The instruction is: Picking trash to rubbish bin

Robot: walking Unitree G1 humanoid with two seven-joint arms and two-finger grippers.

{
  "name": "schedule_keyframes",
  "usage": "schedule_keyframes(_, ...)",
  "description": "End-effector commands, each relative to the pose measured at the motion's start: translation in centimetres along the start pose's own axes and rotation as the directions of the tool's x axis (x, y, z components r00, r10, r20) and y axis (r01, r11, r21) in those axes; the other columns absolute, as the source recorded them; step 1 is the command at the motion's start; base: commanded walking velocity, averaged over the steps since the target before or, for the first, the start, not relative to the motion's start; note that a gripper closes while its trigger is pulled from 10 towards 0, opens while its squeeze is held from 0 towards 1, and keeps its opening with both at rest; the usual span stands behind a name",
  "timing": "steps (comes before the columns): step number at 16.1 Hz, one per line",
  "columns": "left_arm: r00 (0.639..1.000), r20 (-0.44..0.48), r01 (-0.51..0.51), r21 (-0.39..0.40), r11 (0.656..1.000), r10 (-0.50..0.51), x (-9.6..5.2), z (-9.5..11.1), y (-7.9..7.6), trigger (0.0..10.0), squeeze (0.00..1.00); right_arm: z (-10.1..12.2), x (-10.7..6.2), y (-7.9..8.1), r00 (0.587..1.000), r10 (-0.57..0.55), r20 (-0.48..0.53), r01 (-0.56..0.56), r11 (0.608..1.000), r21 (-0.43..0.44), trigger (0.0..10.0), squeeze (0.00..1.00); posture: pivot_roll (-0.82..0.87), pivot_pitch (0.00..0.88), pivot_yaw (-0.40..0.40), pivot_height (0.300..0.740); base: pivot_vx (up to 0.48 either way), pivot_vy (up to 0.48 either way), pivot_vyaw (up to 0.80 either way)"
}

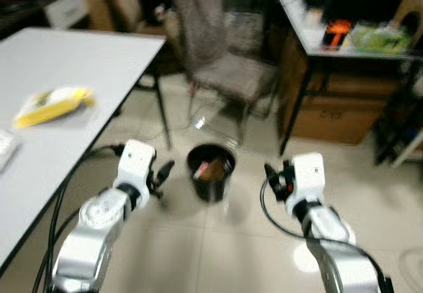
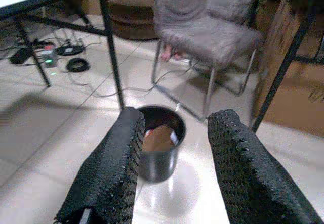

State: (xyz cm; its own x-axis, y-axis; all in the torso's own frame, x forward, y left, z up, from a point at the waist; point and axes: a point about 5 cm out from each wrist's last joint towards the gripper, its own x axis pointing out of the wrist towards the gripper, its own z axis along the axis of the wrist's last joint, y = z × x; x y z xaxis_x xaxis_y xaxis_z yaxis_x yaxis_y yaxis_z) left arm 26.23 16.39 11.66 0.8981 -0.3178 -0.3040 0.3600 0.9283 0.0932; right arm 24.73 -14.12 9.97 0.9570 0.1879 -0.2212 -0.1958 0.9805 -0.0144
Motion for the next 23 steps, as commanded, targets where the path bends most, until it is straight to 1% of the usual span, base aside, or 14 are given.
schedule_keyframes(1, 1.0, 0.011, -0.008, 0.007, 1.0, 0.008, -0.1, 0.4, 0.2, 10.0, 0.0, 0.3, 0.1, -0.1, 1.0, 0.0, 0.013, 0.0, 1.0, 0.001, 10.0, 0.0, -0.06, 0.0, 0.026, 0.74, -0.304, 0.0, 0.0)
schedule_keyframes(5, 0.999, 0.03, -0.035, 0.012, 0.999, 0.035, -0.2, 0.6, 0.7, 10.0, 0.0, 0.4, 0.3, 0.0, 1.0, 0.002, 0.018, -0.002, 1.0, 0.0, 10.0, 0.0, -0.06, 0.0, 0.028, 0.74, -0.292, 0.0, 0.0)
schedule_keyframes(6, 0.997, 0.044, -0.07, -0.004, 0.998, 0.07, -0.1, 0.9, 1.0, 10.0, 0.0, 0.4, 0.4, 0.0, 1.0, 0.005, 0.022, -0.005, 1.0, 0.001, 10.0, 0.0, -0.05, 0.0, 0.026, 0.74, 0.0, 0.0, 0.0)
schedule_keyframes(8, 0.984, 0.103, -0.148, 0.001, 0.989, 0.147, -0.2, 1.5, 1.9, 10.0, 0.0, 0.6, 0.7, 0.2, 0.999, 0.022, 0.025, -0.021, 1.0, -0.011, 10.0, 0.0, -0.05, 0.0, 0.024, 0.74, 0.0, 0.0, 0.0)
schedule_keyframes(9, 0.98, 0.112, -0.169, 0.002, 0.986, 0.167, -0.2, 1.5, 2.1, 10.0, 0.0, 0.6, 0.8, 0.2, 1.0, 0.014, 0.023, -0.013, 1.0, -0.021, 10.0, 0.0, -0.05, 0.0, 0.022, 0.74, 0.0, 0.0, 0.0)
schedule_keyframes(10, 0.976, 0.12, -0.185, 0.008, 0.983, 0.183, -0.3, 1.6, 2.2, 10.0, 0.0, 0.7, 0.9, 0.3, 1.0, 0.014, 0.027, -0.013, 0.999, -0.038, 10.0, 0.0, -0.04, 0.0, 0.021, 0.74, 0.0, 0.0, 0.0)
schedule_keyframes(11, 0.955, 0.15, -0.259, 0.011, 0.966, 0.255, -0.6, 1.7, 2.8, 10.0, 0.0, 0.8, 1.0, 0.2, 0.998, -0.019, 0.058, 0.025, 0.995, -0.094, 10.0, 0.0, -0.04, 0.0, 0.017, 0.74, 0.0, 0.0, 0.0)
schedule_keyframes(12, 0.945, 0.165, -0.287, 0.012, 0.958, 0.281, -0.8, 1.8, 3.1, 10.0, 0.0, 0.8, 1.0, 0.1, 0.998, -0.025, 0.066, 0.032, 0.994, -0.102, 10.0, 0.0, -0.04, 0.0, 0.016, 0.74, 0.0, 0.0, 0.0)
schedule_keyframes(14, 0.946, 0.184, -0.277, 0.023, 0.961, 0.268, -0.9, 2.0, 2.9, 10.0, 0.0, 1.0, 1.0, -0.4, 0.996, -0.042, 0.083, 0.045, 0.998, -0.036, 10.0, 0.0, -0.03, 0.0, 0.015, 0.74, 0.0, 0.0, 0.0)
schedule_keyframes(16, 0.941, 0.206, -0.277, 0.01, 0.961, 0.269, -1.1, 2.4, 2.8, 10.0, 0.0, 1.2, 1.0, -0.3, 0.996, -0.022, 0.086, 0.026, 0.999, -0.045, 10.0, 0.0, -0.03, 0.0, 0.016, 0.74, 0.0, 0.0, 0.0)
schedule_keyframes(18, 0.938, 0.227, -0.271, 0.01, 0.963, 0.262, -0.7, 2.8, 2.6, 10.0, 0.0, 1.8, 1.3, -0.1, 0.993, 0.003, 0.12, 0.003, 0.999, -0.051, 10.0, 0.0, -0.03, 0.0, 0.015, 0.74, 0.0, 0.0, 0.63)
schedule_keyframes(20, 0.936, 0.235, -0.269, 0.001, 0.963, 0.262, -0.6, 3.0, 2.7, 10.0, 0.0, 1.9, 1.5, 0.1, 0.991, 0.014, 0.13, -0.007, 0.999, -0.053, 10.0, 0.0, -0.03, 0.0, 0.013, 0.74, 0.308, 0.0, 0.8)
schedule_keyframes(22, 0.939, 0.231, -0.265, 0.024, 0.964, 0.253, -0.6, 3.1, 2.7, 10.0, 0.0, 2.0, 1.6, 0.5, 0.99, 0.049, 0.131, -0.042, 0.998, -0.055, 10.0, 0.0, -0.03, 0.0, 0.016, 0.74, 0.366, 0.0, 0.69)
schedule_keyframes(23, 0.94, 0.231, -0.265, 0.023, 0.964, 0.252, -0.6, 3.1, 2.7, 10.0, 0.0, 1.9, 1.5, 0.5, 0.99, 0.051, 0.129, -0.044, 0.998, -0.055, 10.0, 0.0, -0.03, 0.0, 0.016, 0.74, 0.394, 0.0, 0.0)
